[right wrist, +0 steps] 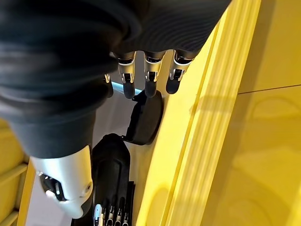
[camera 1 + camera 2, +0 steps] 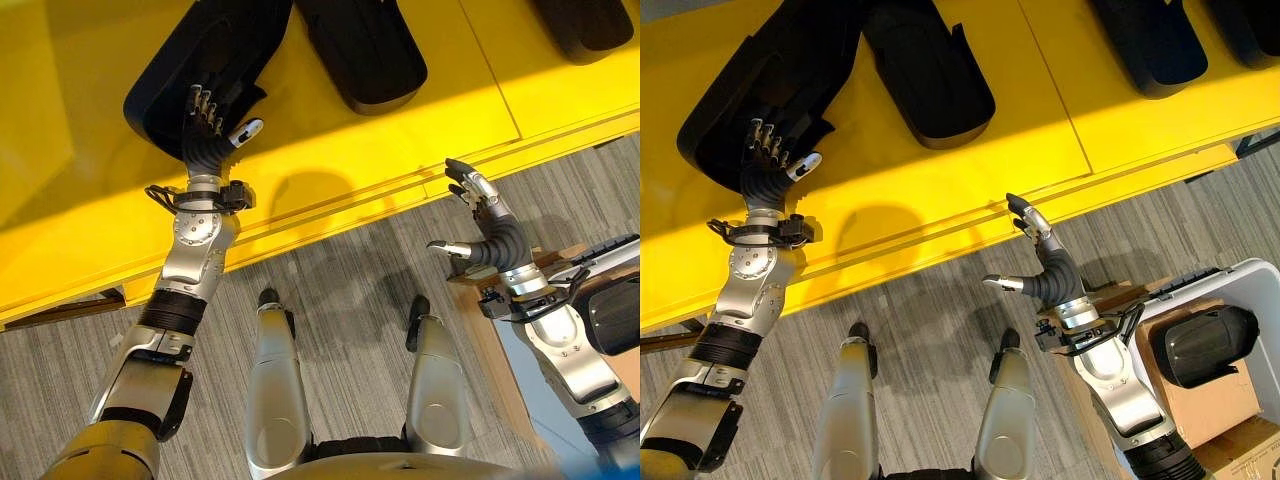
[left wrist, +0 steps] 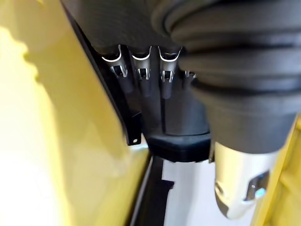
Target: Move parts from the plastic box to the shelf.
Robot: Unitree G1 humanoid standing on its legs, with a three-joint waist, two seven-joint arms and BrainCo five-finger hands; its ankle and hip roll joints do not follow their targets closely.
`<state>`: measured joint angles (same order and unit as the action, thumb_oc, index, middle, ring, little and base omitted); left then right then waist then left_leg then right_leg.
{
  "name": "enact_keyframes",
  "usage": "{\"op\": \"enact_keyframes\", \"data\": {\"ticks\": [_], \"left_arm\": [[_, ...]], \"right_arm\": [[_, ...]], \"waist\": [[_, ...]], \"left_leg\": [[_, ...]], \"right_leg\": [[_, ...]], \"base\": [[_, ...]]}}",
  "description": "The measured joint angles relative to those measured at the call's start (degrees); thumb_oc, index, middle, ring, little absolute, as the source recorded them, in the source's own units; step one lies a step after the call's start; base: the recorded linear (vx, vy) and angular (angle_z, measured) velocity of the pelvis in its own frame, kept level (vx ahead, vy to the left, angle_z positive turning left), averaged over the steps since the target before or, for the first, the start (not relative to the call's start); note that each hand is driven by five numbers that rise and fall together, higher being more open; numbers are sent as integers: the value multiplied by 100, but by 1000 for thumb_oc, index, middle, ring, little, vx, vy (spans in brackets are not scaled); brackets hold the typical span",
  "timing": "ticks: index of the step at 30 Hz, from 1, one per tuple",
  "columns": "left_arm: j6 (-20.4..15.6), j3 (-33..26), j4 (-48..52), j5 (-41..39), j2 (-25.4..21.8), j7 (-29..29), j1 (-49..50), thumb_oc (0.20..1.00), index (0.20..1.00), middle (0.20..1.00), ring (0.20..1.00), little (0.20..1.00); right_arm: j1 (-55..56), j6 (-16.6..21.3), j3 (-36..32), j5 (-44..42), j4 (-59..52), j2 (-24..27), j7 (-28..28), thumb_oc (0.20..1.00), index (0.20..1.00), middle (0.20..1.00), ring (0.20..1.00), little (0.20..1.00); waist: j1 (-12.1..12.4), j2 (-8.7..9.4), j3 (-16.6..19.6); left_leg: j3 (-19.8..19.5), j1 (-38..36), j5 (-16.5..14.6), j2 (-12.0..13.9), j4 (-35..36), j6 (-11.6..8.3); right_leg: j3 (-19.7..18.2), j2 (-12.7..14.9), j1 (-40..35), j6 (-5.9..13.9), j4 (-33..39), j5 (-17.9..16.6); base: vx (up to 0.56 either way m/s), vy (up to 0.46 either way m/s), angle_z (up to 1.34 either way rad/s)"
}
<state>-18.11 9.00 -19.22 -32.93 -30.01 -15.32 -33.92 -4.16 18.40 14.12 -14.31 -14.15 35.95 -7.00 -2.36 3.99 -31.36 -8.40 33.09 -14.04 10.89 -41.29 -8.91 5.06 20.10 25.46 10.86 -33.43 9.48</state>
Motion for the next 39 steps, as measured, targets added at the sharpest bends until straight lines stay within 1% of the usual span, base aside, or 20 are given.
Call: {"op": "enact_keyframes", "data": {"ticks": [3,8,10,12,16,18,19,20,23,27,31,34,36,39], "left_arm": [[-14,-38,-3,-39,40,-3,25,1000,1000,1000,1000,1000],[-10,-139,227,-428,52,-5,273,1000,1000,1000,1000,1000],[-13,-303,594,-543,139,-12,594,1000,1000,1000,1000,1000],[-8,-338,778,-650,174,-28,718,1000,1000,1000,1000,1000],[-8,-633,1511,-874,297,-233,1189,1000,1000,1000,1000,1000],[-41,-676,1539,-875,300,-270,1237,1000,1000,1000,1000,1000],[-88,-770,1698,-867,282,-356,1290,1000,1000,1000,1000,1000],[-87,-793,1875,-861,279,-382,1349,1000,1000,1000,1000,1000],[-90,-937,2405,-820,166,-406,1479,1000,1000,1000,1000,1000],[-120,-992,2568,-799,132,-509,1470,1000,1000,1000,1000,1000],[-158,-1075,3099,-557,-292,-516,1439,1000,1000,1000,1000,1000],[-157,-1130,3110,-240,-494,-545,1403,1000,1000,1000,1000,1000],[-154,-1172,3111,60,-664,-620,1357,1000,1000,1000,1000,1000],[-142,-1364,3128,752,-1175,-683,1290,1000,1000,1000,1000,1000]], "right_arm": [[-8,-2,4,0,0,0,-11,1000,1000,1000,1000,1000],[10,-15,4,7,2,1,-60,1000,1000,1000,1000,1000],[11,-21,-27,9,4,1,-107,1000,1000,1000,1000,1000],[53,-46,-50,78,4,1,-109,1000,1000,1000,1000,1000],[65,-55,-96,218,9,0,-103,1000,1000,1000,1000,1000],[67,-55,-107,217,9,0,-105,1000,1000,1000,1000,1000],[56,-56,-162,218,4,0,-100,1000,1000,1000,1000,1000],[57,-56,-223,218,4,0,-100,1000,1000,1000,1000,1000],[37,-56,-269,218,3,0,-91,1000,1000,1000,1000,1000],[44,-56,-268,218,3,0,-31,1000,1000,1000,1000,1000],[68,-56,-270,217,-7,11,62,1000,1000,1000,1000,1000],[66,-56,-270,215,-7,15,160,1000,1000,1000,1000,1000],[81,-55,-269,213,-11,44,239,1000,1000,1000,1000,1000],[121,-54,-301,204,-16,127,314,1000,1000,1000,1000,1000]], "waist": [[6,2,1],[9,12,7],[-7,22,11],[-5,26,12],[5,47,3],[7,47,3],[23,50,2],[29,52,1],[26,68,-8],[27,66,-9],[28,58,-13],[30,46,-18],[29,41,-21],[34,18,-33]], "left_leg": [[-1,-15,3,0,0,-6],[-3,-42,1,0,3,-1],[3,-46,-1,1,6,2],[6,-45,-1,0,10,2],[12,-33,0,0,32,1],[13,-34,1,0,32,-2],[15,-33,6,0,33,-11],[16,-32,9,-1,33,-16],[18,-33,4,-2,27,-7],[20,-33,-9,-2,26,17],[47,-19,-9,-2,43,18],[89,-26,4,-1,72,-5],[88,-39,17,-1,88,-29],[89,-49,18,0,97,-31]], "right_leg": [[-1,0,-9,2,-13,-3],[-14,0,-9,3,-49,-2],[-23,0,-3,3,-33,-1],[-25,0,-5,3,-24,-1],[-24,-1,4,5,-13,-1],[-25,-1,3,5,-13,-2],[-24,-1,3,10,-24,-4],[-25,0,3,47,-27,-24],[-26,5,5,59,-37,-26],[-31,8,17,28,-30,-2],[-76,11,90,37,-62,19],[-123,14,126,58,-70,6],[-123,12,126,92,-75,-7],[-123,13,125,95,-80,-5]], "base": [[0,0,0],[0,0,0],[0,0,0],[0,0,0],[0,0,0],[0,0,0],[0,0,0],[0,0,0],[0,0,0],[0,0,0],[2,8,-3],[2,4,-4],[0,0,0],[0,0,0]]}}
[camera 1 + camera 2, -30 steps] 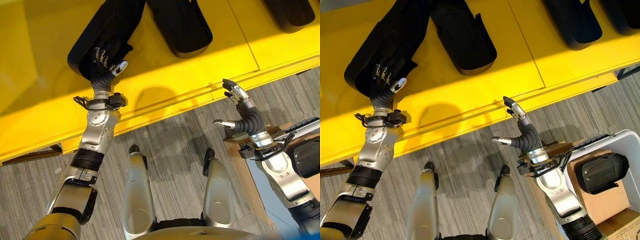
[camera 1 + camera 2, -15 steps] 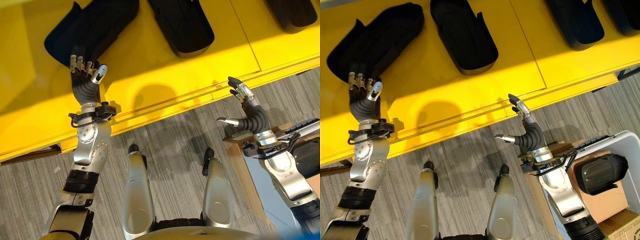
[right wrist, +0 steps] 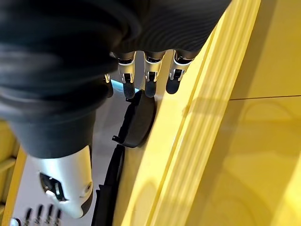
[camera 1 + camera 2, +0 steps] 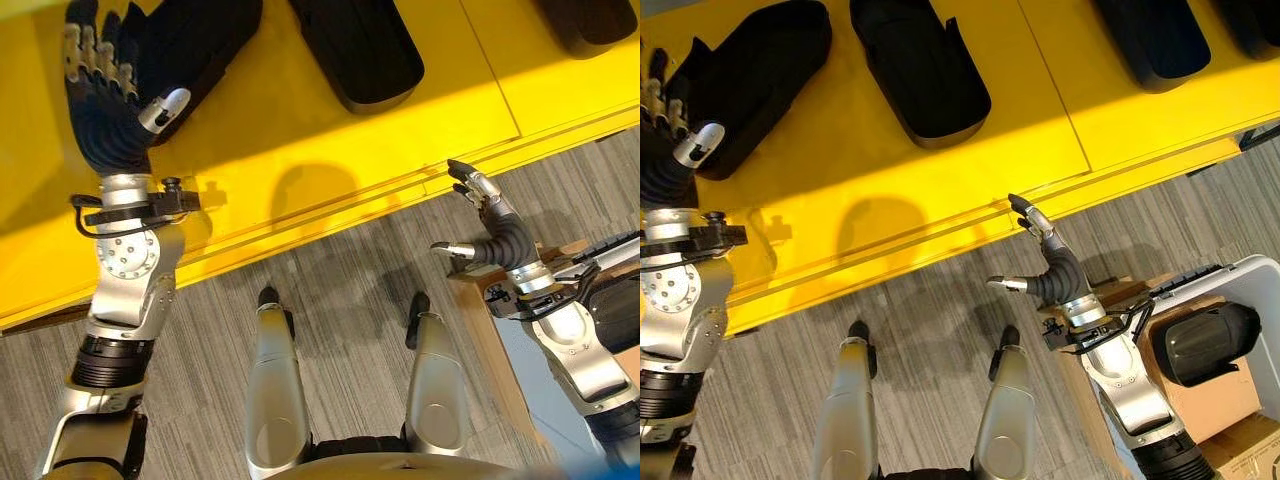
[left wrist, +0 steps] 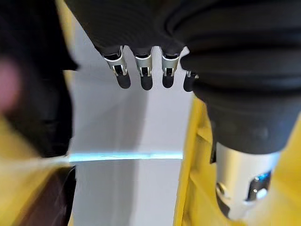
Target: Move parts from the plastic box to the shelf.
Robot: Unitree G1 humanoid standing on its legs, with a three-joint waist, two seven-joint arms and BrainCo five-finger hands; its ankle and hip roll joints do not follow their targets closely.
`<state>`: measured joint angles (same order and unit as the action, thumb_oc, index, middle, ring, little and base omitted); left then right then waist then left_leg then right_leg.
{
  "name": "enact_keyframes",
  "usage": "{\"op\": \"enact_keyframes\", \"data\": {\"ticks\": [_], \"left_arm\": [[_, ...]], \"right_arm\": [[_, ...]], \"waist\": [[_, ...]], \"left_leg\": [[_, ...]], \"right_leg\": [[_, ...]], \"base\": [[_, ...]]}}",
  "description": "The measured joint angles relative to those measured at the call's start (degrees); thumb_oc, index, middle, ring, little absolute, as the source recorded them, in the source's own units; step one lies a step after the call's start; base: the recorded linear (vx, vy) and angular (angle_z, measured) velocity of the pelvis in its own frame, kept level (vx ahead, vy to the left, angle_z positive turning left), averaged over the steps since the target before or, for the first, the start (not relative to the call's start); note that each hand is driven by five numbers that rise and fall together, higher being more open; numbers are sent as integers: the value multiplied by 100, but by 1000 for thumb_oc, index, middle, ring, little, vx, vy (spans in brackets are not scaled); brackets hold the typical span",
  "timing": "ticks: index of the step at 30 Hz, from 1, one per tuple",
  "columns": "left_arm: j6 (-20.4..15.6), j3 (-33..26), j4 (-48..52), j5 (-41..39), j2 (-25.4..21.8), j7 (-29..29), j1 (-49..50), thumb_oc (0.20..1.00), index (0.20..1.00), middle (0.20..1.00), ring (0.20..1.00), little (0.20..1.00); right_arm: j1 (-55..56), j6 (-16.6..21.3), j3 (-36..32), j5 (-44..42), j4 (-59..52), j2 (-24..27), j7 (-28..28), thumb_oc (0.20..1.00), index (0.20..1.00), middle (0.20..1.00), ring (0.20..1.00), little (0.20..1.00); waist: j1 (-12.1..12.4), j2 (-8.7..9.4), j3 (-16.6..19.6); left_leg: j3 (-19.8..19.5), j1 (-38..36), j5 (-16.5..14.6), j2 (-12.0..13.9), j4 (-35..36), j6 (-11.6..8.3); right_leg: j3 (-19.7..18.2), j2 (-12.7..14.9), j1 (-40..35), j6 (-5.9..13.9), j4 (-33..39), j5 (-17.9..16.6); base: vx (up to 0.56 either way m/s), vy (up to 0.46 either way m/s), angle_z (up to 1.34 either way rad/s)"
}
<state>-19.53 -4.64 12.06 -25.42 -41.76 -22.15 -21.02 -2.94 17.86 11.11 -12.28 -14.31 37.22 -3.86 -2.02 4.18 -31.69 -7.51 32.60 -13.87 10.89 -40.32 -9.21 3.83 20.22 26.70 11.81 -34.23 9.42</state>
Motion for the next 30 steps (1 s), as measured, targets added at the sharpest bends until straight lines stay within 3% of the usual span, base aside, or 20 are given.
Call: {"op": "enact_keyframes", "data": {"ticks": [3,6,11,13,14,18,24,30], "left_arm": [[20,-361,-7,1064,-971,-96,-1,1000,1000,1000,1000,1000],[33,-513,-55,1890,-1392,-252,10,1000,1000,1000,1000,1000],[156,-557,-366,3895,-2666,-261,664,1000,1000,1000,1000,1000],[186,-564,-512,4269,-2663,-278,691,1000,1000,1000,1000,1000],[236,-557,-727,4882,-2969,-275,867,1000,1000,1000,1000,1000],[284,-386,-968,6036,-3297,-274,1345,1000,1000,1000,1000,1000],[270,263,-1312,6750,-3586,-227,1300,1000,1000,1000,1000,1000],[319,324,-1594,6889,-3585,-122,1298,1000,1000,1000,1000,1000]], "right_arm": [[152,6,-102,-50,0,8,160,1000,1000,1000,1000,1000],[240,15,-160,-67,0,94,248,1000,1000,1000,1000,1000],[334,83,-330,-222,-15,232,421,1000,1000,1000,1000,1000],[360,110,-369,-230,-15,233,456,1000,1000,1000,1000,1000],[335,153,-374,-232,-29,236,495,1000,1000,1000,1000,1000],[336,197,-375,-283,-37,263,537,1000,1000,1000,1000,1000],[331,318,-368,-285,-45,433,555,1000,1000,1000,1000,1000],[329,319,-375,-283,-47,433,560,1000,1000,1000,1000,1000]], "waist": [[28,-43,8],[112,-95,10],[112,-106,13],[157,-135,21],[155,-138,19],[229,-151,20],[268,-152,20],[275,-151,20]], "left_leg": [[5,-31,7,8,19,-9],[10,-60,-12,20,32,25],[14,-42,-8,28,31,16],[25,-32,1,28,14,-7],[30,14,2,29,8,-10],[29,15,2,27,1,-11],[26,40,1,22,-42,-9],[25,55,-27,22,-72,-7]], "right_leg": [[-2,-2,-24,0,4,2],[-4,-2,-24,-45,1,39],[-6,-5,10,-39,-17,58],[-19,-6,9,-33,-20,57],[-19,-6,49,-31,-25,51],[-22,-6,40,-3,-23,32],[-21,-2,36,-36,-1,46],[-21,-3,36,-38,9,42]], "base": [[0,0,0],[0,0,0],[0,0,0],[0,0,0],[0,0,0],[0,0,0],[-1,17,0],[0,0,0]]}}
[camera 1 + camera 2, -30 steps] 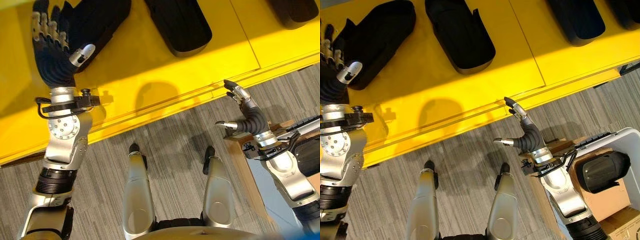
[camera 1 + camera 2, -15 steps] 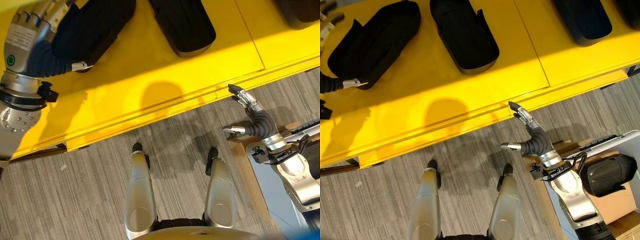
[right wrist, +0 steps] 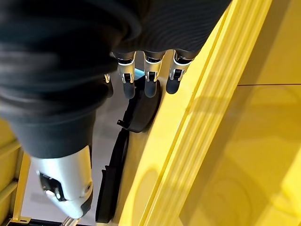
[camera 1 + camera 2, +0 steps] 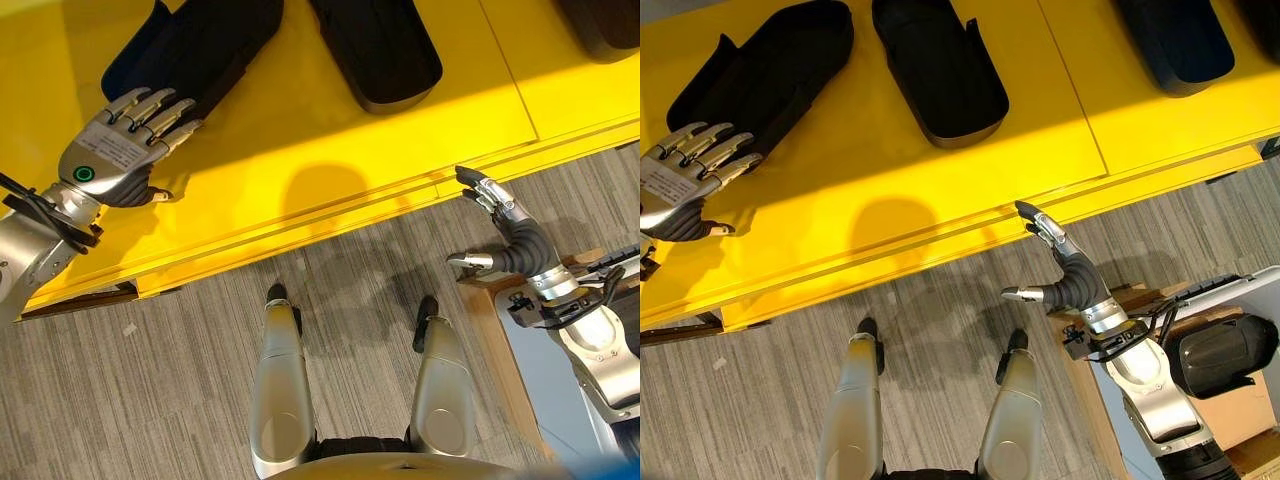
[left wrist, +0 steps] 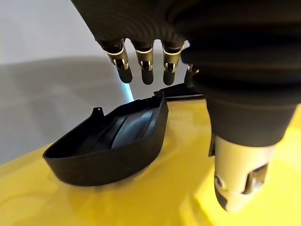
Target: Move parts from the plastic box to the shelf.
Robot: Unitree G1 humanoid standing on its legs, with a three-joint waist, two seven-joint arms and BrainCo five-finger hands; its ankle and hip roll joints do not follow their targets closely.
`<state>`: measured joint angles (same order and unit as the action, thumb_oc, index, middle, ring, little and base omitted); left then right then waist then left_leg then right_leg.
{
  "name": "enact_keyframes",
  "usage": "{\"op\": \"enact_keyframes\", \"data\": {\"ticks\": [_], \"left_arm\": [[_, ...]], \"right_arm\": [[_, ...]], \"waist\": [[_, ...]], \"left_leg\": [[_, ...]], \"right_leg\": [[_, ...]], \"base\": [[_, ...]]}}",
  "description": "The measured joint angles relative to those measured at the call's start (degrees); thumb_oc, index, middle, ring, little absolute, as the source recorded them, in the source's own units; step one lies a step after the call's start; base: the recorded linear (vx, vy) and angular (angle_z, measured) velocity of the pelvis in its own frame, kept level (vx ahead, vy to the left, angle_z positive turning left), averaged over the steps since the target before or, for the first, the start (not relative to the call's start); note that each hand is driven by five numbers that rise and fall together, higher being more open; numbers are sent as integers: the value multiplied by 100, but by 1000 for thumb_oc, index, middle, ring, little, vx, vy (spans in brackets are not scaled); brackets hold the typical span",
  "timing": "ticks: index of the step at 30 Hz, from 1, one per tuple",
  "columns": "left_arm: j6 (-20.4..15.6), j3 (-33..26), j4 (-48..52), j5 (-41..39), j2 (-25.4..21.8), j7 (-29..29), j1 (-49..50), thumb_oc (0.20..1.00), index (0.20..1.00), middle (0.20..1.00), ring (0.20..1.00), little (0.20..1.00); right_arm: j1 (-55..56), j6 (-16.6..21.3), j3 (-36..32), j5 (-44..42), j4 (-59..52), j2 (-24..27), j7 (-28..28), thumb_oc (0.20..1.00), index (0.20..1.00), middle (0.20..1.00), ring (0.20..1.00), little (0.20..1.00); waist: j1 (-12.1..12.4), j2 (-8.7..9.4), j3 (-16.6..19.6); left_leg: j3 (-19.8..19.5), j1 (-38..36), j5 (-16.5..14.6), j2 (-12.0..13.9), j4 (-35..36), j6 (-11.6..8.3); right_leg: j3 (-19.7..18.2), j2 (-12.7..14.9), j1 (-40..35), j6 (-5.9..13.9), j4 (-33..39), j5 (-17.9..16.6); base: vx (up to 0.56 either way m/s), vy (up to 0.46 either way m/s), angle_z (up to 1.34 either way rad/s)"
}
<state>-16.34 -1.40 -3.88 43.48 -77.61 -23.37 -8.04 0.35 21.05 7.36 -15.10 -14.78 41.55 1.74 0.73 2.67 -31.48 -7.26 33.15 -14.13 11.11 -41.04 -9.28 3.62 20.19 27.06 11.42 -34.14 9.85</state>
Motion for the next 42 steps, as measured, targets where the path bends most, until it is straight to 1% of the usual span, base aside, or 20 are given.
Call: {"op": "enact_keyframes", "data": {"ticks": [6,8,10,17,23,25,28,29,30,31,34,35,36,38,39,40,42], "left_arm": [[108,14,-209,0,84,50,-249,1000,1000,1000,1000,1000],[142,14,-342,-2,217,48,-410,1000,1000,1000,1000,1000],[215,13,-369,-13,230,46,-455,1000,1000,1000,1000,1000],[242,12,-374,-13,283,44,-456,1000,1000,1000,1000,1000],[249,56,-484,-21,287,44,-755,1000,1000,1000,1000,1000],[246,126,-557,-26,296,36,-850,1000,1000,1000,1000,1000],[302,388,-1061,-32,318,33,-1097,1000,1000,1000,1000,1000],[302,388,-1061,-32,318,33,-1097,1000,1000,1000,1000,1000],[388,604,-1337,-35,341,33,-1273,1000,1000,1000,1000,1000],[401,604,-1335,-36,363,33,-1283,1000,1000,1000,1000,1000],[451,942,-1432,-36,383,35,-1670,1000,1000,1000,1000,1000],[466,991,-1435,-56,384,33,-1815,1000,1000,1000,1000,1000],[467,992,-1434,-148,400,40,-1812,1000,1000,1000,1000,1000],[470,1040,-1462,-215,400,46,-1868,1000,1000,1000,1000,1000],[465,1166,-1579,-236,400,49,-2017,1000,1000,1000,1000,1000],[476,1228,-1625,-238,400,52,-2077,1000,1000,1000,1000,1000],[473,1314,-1722,-239,403,50,-2198,1000,1000,1000,1000,1000]], "right_arm": [[-25,0,-13,0,-1,0,-3,1000,1000,1000,1000,1000],[-52,0,-15,0,-5,-1,-3,1000,1000,1000,1000,1000],[-36,0,-14,1,-7,-1,-3,1000,1000,1000,1000,1000],[-42,-1,-33,9,-7,-1,-9,1000,1000,1000,1000,1000],[-46,-1,-51,9,-7,-1,-15,1000,1000,1000,1000,1000],[-39,-2,-53,6,-7,-1,-16,1000,1000,1000,1000,1000],[-49,-3,-53,7,-8,-1,-20,1000,1000,1000,1000,1000],[-49,-3,-53,7,-8,-1,-20,1000,1000,1000,1000,1000],[-51,-3,-51,7,-8,-1,-21,1000,1000,1000,1000,1000],[-49,-3,-52,7,-7,-1,-23,1000,1000,1000,1000,1000],[-61,-2,-51,8,-13,-1,-28,1000,1000,1000,1000,1000],[-42,-3,-40,9,-11,-1,-29,1000,1000,1000,1000,1000],[-37,-2,-42,8,-11,-1,-29,1000,1000,1000,1000,1000],[-40,-2,-37,8,-11,-1,-30,1000,1000,1000,1000,1000],[-45,-2,-37,6,-11,-1,-29,1000,1000,1000,1000,1000],[-34,-2,-37,6,-9,-1,-27,1000,1000,1000,1000,1000],[-11,-2,-43,7,-9,-1,-27,1000,1000,1000,1000,1000]], "waist": [[-16,10,1],[-33,12,2],[-43,20,2],[-92,37,3],[-161,45,2],[-182,49,2],[-236,54,2],[-236,54,2],[-287,64,1],[-294,70,2],[-305,76,1],[-306,79,-1],[-325,81,-1],[-321,88,-5],[-324,89,-4],[-333,91,-4],[-347,100,-6]], "left_leg": [[-27,79,-23,-8,-61,0],[-28,102,-61,-8,-131,14],[-31,136,-75,-9,-176,21],[-37,184,-100,-9,-224,22],[-35,185,-103,-7,-222,21],[-32,185,-104,-4,-223,22],[-33,195,-107,-2,-236,22],[-33,195,-107,-2,-236,22],[-33,219,-120,-2,-259,25],[-32,226,-123,-1,-265,25],[-33,315,-138,1,-311,31],[-34,369,-137,0,-336,31],[-34,370,-137,0,-338,31],[-39,370,-137,1,-338,31],[-41,370,-137,1,-353,31],[-43,378,-140,1,-373,33],[-41,402,-165,2,-401,73]], "right_leg": [[8,-4,19,6,7,-7],[5,-4,19,16,1,-17],[5,-7,20,27,12,-35],[5,-7,47,38,15,-42],[5,-9,48,56,12,-53],[4,-11,53,46,22,-48],[3,-12,60,44,17,-47],[3,-12,60,44,17,-47],[2,-11,74,43,18,-46],[1,-12,84,44,17,-47],[-3,-11,163,43,4,-49],[-4,-12,204,88,-13,-88],[-6,-12,204,88,-17,-88],[-6,-13,216,83,-38,-84],[-10,-13,222,79,-59,-81],[-15,-13,225,36,-59,-57],[-26,-16,237,33,-36,-53]], "base": [[7,24,2],[0,0,0],[0,0,0],[4,4,0],[0,0,0],[0,0,0],[0,0,0],[0,0,0],[0,0,0],[0,0,0],[0,0,0],[0,0,0],[0,0,0],[0,0,0],[0,0,0],[0,0,0],[0,0,0]]}}
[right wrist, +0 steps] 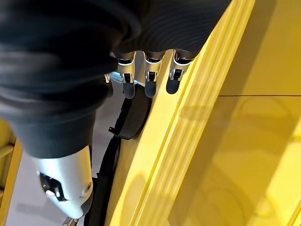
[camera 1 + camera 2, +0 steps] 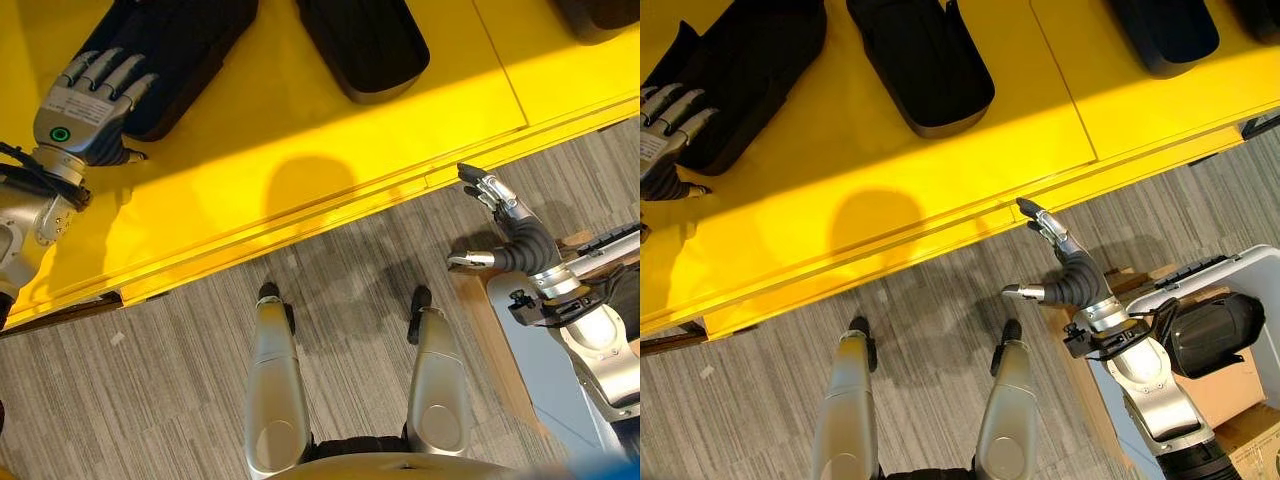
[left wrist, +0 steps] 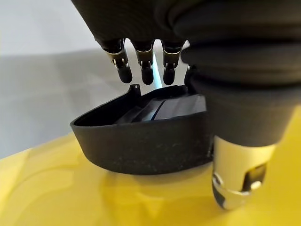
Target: Move parts from the plastic box to the shelf.
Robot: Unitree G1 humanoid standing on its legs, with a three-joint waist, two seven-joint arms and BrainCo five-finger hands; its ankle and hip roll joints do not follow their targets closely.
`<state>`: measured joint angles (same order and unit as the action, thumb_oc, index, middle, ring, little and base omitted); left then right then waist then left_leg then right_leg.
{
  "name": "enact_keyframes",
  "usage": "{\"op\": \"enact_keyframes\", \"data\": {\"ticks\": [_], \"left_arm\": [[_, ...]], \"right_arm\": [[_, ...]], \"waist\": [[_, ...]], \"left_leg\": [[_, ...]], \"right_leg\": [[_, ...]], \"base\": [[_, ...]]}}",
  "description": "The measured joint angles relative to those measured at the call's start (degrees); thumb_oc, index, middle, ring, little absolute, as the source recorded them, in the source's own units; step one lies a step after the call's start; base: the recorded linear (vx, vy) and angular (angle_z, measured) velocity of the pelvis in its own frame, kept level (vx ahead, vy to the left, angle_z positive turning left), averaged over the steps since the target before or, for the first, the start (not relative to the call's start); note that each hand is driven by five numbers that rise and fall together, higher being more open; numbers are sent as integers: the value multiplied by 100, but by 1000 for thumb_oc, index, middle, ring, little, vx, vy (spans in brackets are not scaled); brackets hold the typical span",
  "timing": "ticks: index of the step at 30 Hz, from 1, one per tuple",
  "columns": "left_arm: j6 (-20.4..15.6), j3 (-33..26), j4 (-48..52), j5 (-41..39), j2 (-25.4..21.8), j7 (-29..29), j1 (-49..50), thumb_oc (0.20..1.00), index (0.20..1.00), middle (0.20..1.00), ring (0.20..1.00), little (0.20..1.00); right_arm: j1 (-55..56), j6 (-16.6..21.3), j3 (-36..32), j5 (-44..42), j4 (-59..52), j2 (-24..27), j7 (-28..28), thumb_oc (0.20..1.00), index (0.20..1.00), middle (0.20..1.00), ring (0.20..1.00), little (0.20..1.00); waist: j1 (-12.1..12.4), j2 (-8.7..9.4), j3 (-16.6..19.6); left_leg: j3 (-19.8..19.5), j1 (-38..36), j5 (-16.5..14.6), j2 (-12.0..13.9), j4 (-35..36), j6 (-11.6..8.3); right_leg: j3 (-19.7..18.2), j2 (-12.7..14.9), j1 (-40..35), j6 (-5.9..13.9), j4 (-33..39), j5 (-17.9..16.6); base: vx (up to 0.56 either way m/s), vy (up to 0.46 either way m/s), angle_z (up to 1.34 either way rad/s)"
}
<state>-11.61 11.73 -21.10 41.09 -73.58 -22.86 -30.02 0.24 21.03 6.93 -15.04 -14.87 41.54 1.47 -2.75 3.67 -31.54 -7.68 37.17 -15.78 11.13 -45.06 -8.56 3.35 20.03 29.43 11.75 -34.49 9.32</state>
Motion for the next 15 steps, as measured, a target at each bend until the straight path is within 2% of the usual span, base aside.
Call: {"op": "enact_keyframes", "data": {"ticks": [7,9,11,12,13,15], "left_arm": [[23,416,-500,-9,-3,1,-922,1000,1000,1000,1000,1000],[26,544,-494,-6,-127,16,-964,1000,1000,1000,1000,1000],[57,699,-494,5,-167,56,-1043,793,793,793,793,793],[80,757,-491,5,-170,94,-1057,253,253,253,253,253],[91,835,-586,5,-146,144,-1055,200,200,200,200,200],[108,1035,-802,7,-128,133,-1188,200,200,200,200,200]], "right_arm": [[14,0,-18,-4,-1,0,7,1000,1000,1000,1000,1000],[16,0,-19,-5,-1,0,8,1000,1000,1000,1000,1000],[26,0,-21,-4,0,0,9,1000,1000,1000,1000,1000],[33,0,-22,-4,-1,0,11,1000,1000,1000,1000,1000],[36,0,-18,-4,0,0,19,1000,1000,1000,1000,1000],[29,0,-15,-4,-2,0,34,1000,1000,1000,1000,1000]], "waist": [[-14,48,9],[-28,53,9],[-34,61,13],[-35,62,14],[-42,69,14],[-61,85,22]], "left_leg": [[0,185,-27,-6,-111,-5],[-2,191,-28,-6,-114,-5],[-7,190,-34,-6,-122,-10],[-7,190,-35,-6,-127,-9],[-7,192,-42,-3,-139,-3],[-4,194,-53,-2,-141,18]], "right_leg": [[-5,-6,110,43,25,-57],[-6,-6,113,69,16,-70],[-5,-6,113,29,5,-47],[-5,-5,113,29,3,-46],[-5,-5,117,24,20,-43],[-6,-6,116,24,36,-42]], "base": [[0,0,0],[0,0,0],[0,0,0],[0,0,0],[0,0,0],[0,0,0]]}}
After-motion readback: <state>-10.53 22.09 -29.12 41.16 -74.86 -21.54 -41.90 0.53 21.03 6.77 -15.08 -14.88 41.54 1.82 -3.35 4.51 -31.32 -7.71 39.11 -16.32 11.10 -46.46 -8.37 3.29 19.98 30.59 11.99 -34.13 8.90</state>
